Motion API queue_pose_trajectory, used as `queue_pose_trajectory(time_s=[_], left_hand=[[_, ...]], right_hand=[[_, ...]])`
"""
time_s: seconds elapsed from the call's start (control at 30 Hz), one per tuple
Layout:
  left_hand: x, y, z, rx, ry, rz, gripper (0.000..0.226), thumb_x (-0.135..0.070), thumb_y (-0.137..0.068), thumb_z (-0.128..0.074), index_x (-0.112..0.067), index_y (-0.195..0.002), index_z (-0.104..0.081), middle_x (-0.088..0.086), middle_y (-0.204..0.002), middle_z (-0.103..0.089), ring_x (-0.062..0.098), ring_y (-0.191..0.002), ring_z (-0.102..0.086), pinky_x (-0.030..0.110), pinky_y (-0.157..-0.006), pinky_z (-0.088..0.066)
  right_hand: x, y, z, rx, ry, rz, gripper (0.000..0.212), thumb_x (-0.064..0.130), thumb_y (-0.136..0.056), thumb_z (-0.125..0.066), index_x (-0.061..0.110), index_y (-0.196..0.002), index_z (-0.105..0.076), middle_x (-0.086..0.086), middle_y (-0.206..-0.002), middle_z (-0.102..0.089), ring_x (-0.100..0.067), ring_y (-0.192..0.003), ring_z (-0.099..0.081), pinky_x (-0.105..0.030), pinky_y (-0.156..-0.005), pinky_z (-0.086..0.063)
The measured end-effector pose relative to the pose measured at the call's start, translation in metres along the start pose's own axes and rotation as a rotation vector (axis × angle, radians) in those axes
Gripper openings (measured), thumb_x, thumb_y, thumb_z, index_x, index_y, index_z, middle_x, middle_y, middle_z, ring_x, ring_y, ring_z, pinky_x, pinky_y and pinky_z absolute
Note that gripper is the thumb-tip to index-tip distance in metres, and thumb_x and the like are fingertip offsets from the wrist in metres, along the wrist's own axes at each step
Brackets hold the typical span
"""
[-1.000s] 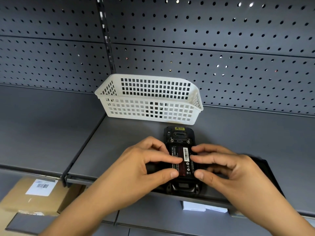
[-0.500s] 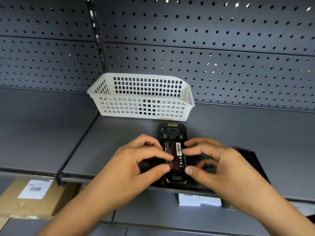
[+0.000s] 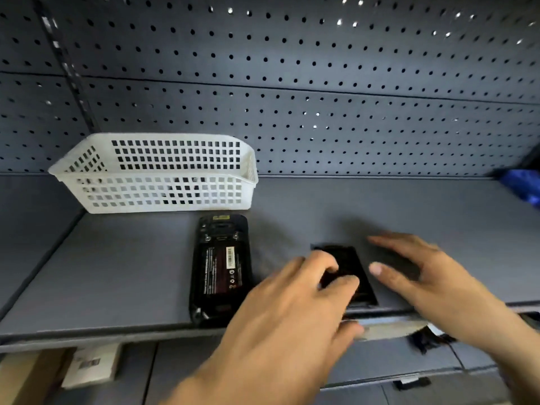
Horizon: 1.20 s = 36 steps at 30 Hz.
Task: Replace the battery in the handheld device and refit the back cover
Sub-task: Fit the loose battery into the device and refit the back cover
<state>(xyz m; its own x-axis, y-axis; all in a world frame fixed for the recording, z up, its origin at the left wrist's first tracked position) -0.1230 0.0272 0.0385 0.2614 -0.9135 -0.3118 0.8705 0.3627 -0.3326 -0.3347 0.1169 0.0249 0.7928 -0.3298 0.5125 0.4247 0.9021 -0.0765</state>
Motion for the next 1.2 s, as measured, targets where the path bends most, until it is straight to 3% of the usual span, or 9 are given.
queue_pose_trajectory(time_s=[0.07, 0.13, 0.4, 0.47, 0.53, 0.63, 0.73, 1.0, 1.2], left_hand=[[-0.003, -0.011, -0.011, 0.058, -0.029, 0.057, 0.040, -0.054, -0.078, -0.058, -0.028, -0.107, -0.067, -0.004, -0.108, -0.061, 0.017, -0.085, -0.066, 0.033, -0.064, -0.060], [-0.001, -0.015, -0.018, 0.083, -0.080, 0.089, 0.036, -0.051, -0.079, -0.062, -0.028, -0.106, -0.069, -0.003, -0.108, -0.060, 0.019, -0.086, -0.066, 0.035, -0.067, -0.060], [0.001, -0.016, -0.029, 0.042, -0.113, 0.137, 0.026, -0.046, -0.073, -0.069, -0.031, -0.095, -0.070, -0.006, -0.094, -0.069, 0.018, -0.083, -0.065, 0.031, -0.063, -0.059], [-0.001, -0.014, -0.029, 0.010, -0.089, 0.128, 0.030, -0.045, -0.076, -0.070, -0.033, -0.102, -0.062, -0.010, -0.094, -0.069, 0.017, -0.086, -0.063, 0.032, -0.065, -0.058], [-0.002, -0.012, -0.025, -0.031, -0.060, 0.132, 0.037, -0.042, -0.076, -0.074, -0.034, -0.107, -0.056, -0.012, -0.094, -0.067, 0.015, -0.088, -0.061, 0.033, -0.066, -0.057], [0.001, -0.006, -0.005, -0.130, 0.014, 0.169, 0.038, -0.040, -0.080, -0.071, -0.035, -0.114, -0.056, -0.015, -0.101, -0.064, 0.009, -0.092, -0.057, 0.019, -0.075, -0.048], [0.013, 0.004, 0.022, -0.246, 0.048, 0.208, 0.038, -0.043, -0.085, -0.062, -0.035, -0.122, -0.057, -0.021, -0.106, -0.059, 0.004, -0.095, -0.056, 0.014, -0.081, -0.040], [0.072, 0.057, 0.050, -0.267, 0.036, 0.384, 0.052, -0.040, -0.079, -0.070, -0.034, -0.129, -0.060, -0.031, -0.104, -0.053, -0.006, -0.100, -0.054, 0.001, -0.089, -0.036], [0.091, 0.080, 0.043, -0.255, 0.140, 0.512, 0.053, -0.047, -0.080, -0.067, -0.046, -0.131, -0.054, -0.022, -0.115, -0.066, -0.006, -0.105, -0.056, 0.000, -0.082, -0.041]], right_hand=[[0.001, -0.003, -0.005, 0.025, 0.084, 0.000, 0.067, 0.078, -0.073, -0.039, 0.045, -0.130, -0.051, 0.024, -0.131, -0.046, -0.010, -0.130, -0.038, -0.036, -0.110, -0.031], [0.007, -0.007, -0.008, 0.046, 0.145, -0.008, 0.069, 0.079, -0.074, -0.037, 0.046, -0.134, -0.046, 0.022, -0.134, -0.041, -0.013, -0.132, -0.030, -0.033, -0.104, -0.027], [0.005, -0.010, -0.006, 0.064, -0.038, -0.030, 0.040, 0.055, -0.074, -0.067, 0.046, -0.112, -0.058, 0.019, -0.124, -0.048, -0.010, -0.125, -0.032, -0.031, -0.100, -0.026], [0.007, -0.009, -0.004, 0.049, -0.262, -0.022, 0.032, 0.041, -0.076, -0.073, 0.040, -0.106, -0.059, 0.010, -0.110, -0.064, -0.017, -0.113, -0.051, -0.041, -0.100, -0.041], [0.016, -0.007, -0.001, 0.081, -0.601, 0.025, 0.028, 0.022, -0.082, -0.071, 0.033, -0.105, -0.059, -0.007, -0.089, -0.073, -0.024, -0.084, -0.067, -0.042, -0.086, -0.054], [0.036, -0.008, 0.004, -0.008, -0.816, 0.085, 0.031, 0.015, -0.081, -0.067, 0.031, -0.108, -0.063, -0.004, -0.065, -0.063, -0.016, -0.054, -0.052, -0.022, -0.056, -0.046], [0.061, -0.021, 0.002, -0.069, -0.894, 0.149, 0.040, 0.018, -0.079, -0.067, 0.030, -0.118, -0.064, -0.006, -0.071, -0.061, -0.021, -0.055, -0.050, -0.024, -0.059, -0.048], [0.121, -0.051, -0.045, 0.168, -0.865, 0.197, 0.059, 0.001, -0.084, -0.066, 0.026, -0.137, -0.052, 0.004, -0.086, -0.062, -0.012, -0.052, -0.060, -0.016, -0.070, -0.050], [0.131, -0.061, -0.075, 0.225, -0.787, 0.149, 0.059, 0.007, -0.083, -0.069, 0.026, -0.137, -0.052, 0.009, -0.080, -0.058, -0.012, -0.060, -0.052, -0.017, -0.055, -0.045]])
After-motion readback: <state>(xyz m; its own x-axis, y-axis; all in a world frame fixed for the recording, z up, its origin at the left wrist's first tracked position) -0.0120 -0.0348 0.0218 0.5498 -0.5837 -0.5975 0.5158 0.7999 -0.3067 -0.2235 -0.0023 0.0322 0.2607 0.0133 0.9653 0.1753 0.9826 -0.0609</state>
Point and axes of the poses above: each hand's wrist, its own y-axis away from the middle knuckle, its own z-axis out of the back of the hand, x = y × z, the point moved 1 cm from there along -y, towards the middle knuckle
